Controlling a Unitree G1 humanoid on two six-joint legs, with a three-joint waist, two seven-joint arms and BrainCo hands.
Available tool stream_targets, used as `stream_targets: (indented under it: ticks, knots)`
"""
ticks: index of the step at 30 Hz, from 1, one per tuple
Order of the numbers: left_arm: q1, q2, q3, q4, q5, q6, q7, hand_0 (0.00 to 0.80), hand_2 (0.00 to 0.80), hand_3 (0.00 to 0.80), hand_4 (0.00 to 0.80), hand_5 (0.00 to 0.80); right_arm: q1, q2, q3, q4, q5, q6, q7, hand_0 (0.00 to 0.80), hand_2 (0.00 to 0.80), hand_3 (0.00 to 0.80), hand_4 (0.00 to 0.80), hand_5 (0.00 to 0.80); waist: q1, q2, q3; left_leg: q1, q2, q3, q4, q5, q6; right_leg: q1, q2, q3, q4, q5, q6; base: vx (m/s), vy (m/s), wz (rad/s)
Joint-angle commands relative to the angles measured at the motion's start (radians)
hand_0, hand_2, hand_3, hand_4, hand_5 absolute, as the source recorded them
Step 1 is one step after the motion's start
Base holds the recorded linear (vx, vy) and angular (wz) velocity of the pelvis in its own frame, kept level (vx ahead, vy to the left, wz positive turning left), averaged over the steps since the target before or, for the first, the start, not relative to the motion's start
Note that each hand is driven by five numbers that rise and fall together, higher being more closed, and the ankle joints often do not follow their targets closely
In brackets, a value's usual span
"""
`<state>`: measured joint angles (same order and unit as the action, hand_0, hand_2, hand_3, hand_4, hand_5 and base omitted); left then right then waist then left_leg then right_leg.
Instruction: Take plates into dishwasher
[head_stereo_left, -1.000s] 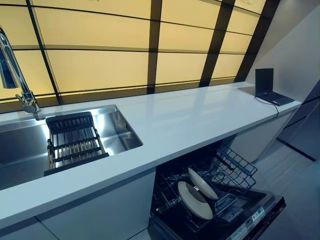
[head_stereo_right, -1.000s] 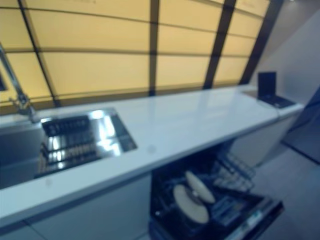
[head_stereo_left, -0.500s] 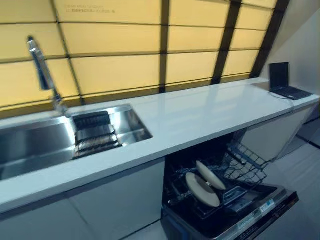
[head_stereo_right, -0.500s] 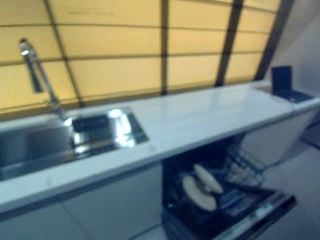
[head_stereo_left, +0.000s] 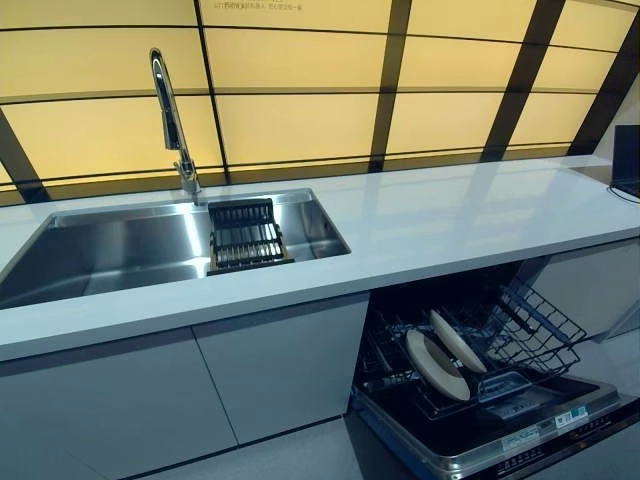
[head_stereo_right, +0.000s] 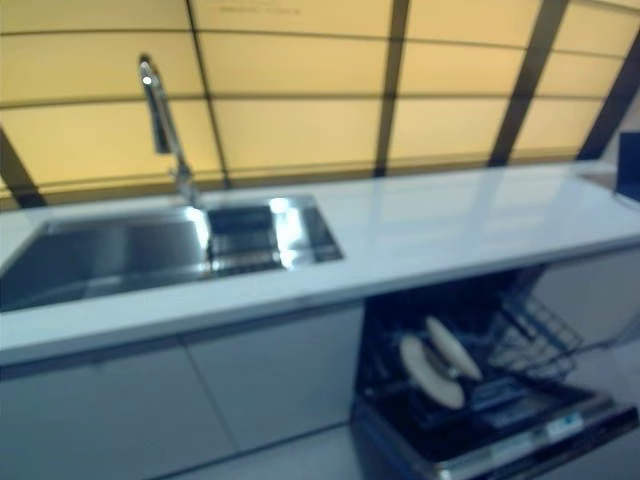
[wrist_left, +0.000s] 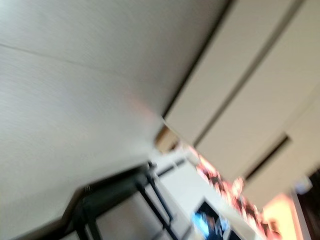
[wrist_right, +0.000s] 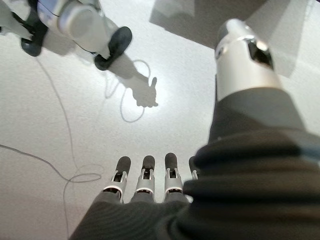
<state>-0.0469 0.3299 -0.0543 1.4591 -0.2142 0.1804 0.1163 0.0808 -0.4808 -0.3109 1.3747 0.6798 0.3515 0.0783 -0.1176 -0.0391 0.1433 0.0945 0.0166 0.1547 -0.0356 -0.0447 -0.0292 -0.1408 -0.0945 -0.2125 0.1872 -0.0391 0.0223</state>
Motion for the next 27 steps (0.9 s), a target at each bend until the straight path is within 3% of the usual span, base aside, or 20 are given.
stream_targets:
  ticks: [1, 3, 7, 8, 12, 15, 18, 20, 22, 27]
  knots:
    - [-0.027, -0.036, 0.044, 0.039, 0.032, 0.022, -0.021, 0.000, 0.000, 0.000, 0.000, 0.000, -0.029, 0.071, 0.067, 0.042, -0.014, -0.008, -0.027, 0.000, 0.000, 0.000, 0.000, 0.000, 0.000, -0.027, 0.000, 0.098, -0.115, -0.042, 0.047, -0.146, 0.080, -0.061, 0.028, -0.032, -0.240, 0.241, 0.101, -0.136, 0.142, -0.02]
    - [-0.033, -0.032, 0.015, 0.038, 0.064, 0.000, 0.005, 0.000, 0.000, 0.000, 0.000, 0.000, -0.027, 0.093, 0.088, 0.040, -0.031, -0.002, -0.041, 0.000, 0.000, 0.000, 0.000, 0.000, -0.013, -0.027, 0.011, 0.090, -0.122, -0.026, 0.063, -0.148, 0.085, -0.085, 0.012, -0.025, -0.272, 0.258, 0.121, -0.088, 0.139, 0.01]
    - [-0.055, -0.007, 0.005, 0.011, 0.054, 0.032, 0.000, 0.000, 0.000, 0.000, 0.000, 0.000, -0.019, 0.099, 0.097, 0.038, -0.069, -0.018, -0.042, 0.000, 0.000, 0.000, 0.000, 0.000, -0.020, -0.024, 0.024, 0.085, -0.120, -0.005, 0.067, -0.136, 0.080, -0.101, -0.002, -0.030, -0.274, 0.263, 0.132, -0.047, 0.064, 0.00]
    - [-0.063, 0.010, -0.007, -0.010, 0.081, 0.051, -0.006, 0.000, 0.000, 0.000, 0.000, 0.000, -0.012, 0.103, 0.101, 0.042, -0.084, -0.039, -0.037, 0.000, 0.000, 0.000, 0.000, 0.000, -0.026, -0.017, 0.035, 0.081, -0.115, -0.013, 0.065, -0.119, 0.080, -0.100, -0.003, -0.001, -0.261, 0.275, 0.128, -0.149, 0.068, -0.05]
    - [-0.035, 0.059, 0.000, -0.016, 0.101, 0.091, -0.068, 0.000, 0.000, 0.000, 0.000, 0.000, -0.022, 0.097, 0.101, 0.048, -0.079, -0.068, -0.069, 0.000, 0.000, 0.000, 0.000, 0.000, 0.013, 0.020, 0.032, 0.054, -0.065, 0.034, 0.016, -0.048, 0.087, -0.040, -0.067, 0.021, -0.014, 0.239, 0.107, -0.192, 0.020, -0.15]
    - [-0.024, 0.064, 0.012, -0.012, 0.104, 0.104, -0.084, 0.000, 0.000, 0.000, 0.000, 0.000, -0.023, 0.090, 0.094, 0.055, -0.111, -0.079, -0.070, 0.000, 0.000, 0.000, 0.000, 0.000, 0.031, 0.036, 0.024, 0.038, -0.042, 0.044, 0.001, -0.026, 0.089, 0.006, -0.087, 0.043, 0.028, 0.201, 0.096, -0.119, -0.053, -0.47]
    - [-0.008, 0.054, 0.020, -0.002, 0.107, 0.107, -0.089, 0.000, 0.000, 0.000, 0.000, 0.000, -0.030, 0.092, 0.086, 0.061, -0.128, -0.088, -0.061, 0.000, 0.000, 0.000, 0.000, 0.000, 0.062, 0.040, -0.001, -0.004, -0.021, 0.032, -0.007, -0.002, 0.092, 0.095, -0.110, 0.092, 0.039, 0.168, 0.089, -0.124, -0.130, -0.28]
    - [0.010, 0.033, 0.015, 0.013, 0.106, 0.098, -0.093, 0.000, 0.000, 0.000, 0.000, 0.000, -0.036, 0.114, 0.089, 0.065, -0.116, -0.104, -0.068, 0.000, 0.000, 0.000, 0.000, 0.000, 0.086, 0.018, -0.030, -0.043, -0.025, -0.005, -0.005, 0.006, 0.097, 0.165, -0.126, 0.158, 0.005, 0.164, 0.104, -0.137, -0.233, -0.30]
    - [0.019, 0.012, 0.006, 0.015, 0.091, 0.074, -0.080, 0.000, 0.000, 0.000, 0.000, 0.000, -0.042, 0.136, 0.097, 0.060, -0.094, -0.120, -0.077, 0.000, 0.000, 0.000, 0.000, 0.000, 0.096, -0.002, -0.040, -0.058, -0.026, -0.028, -0.001, 0.004, 0.097, 0.182, -0.143, 0.189, -0.018, 0.183, 0.120, -0.145, -0.277, -0.33]
    - [0.000, 0.013, -0.008, -0.008, 0.064, 0.045, -0.053, 0.000, 0.000, 0.000, 0.000, 0.000, -0.059, 0.159, 0.115, 0.037, -0.067, -0.130, -0.100, 0.000, 0.000, 0.000, 0.000, 0.000, 0.111, -0.011, -0.027, -0.081, 0.006, -0.043, 0.040, -0.010, 0.093, 0.159, -0.173, 0.216, -0.024, 0.189, 0.131, -0.173, -0.323, 0.00]
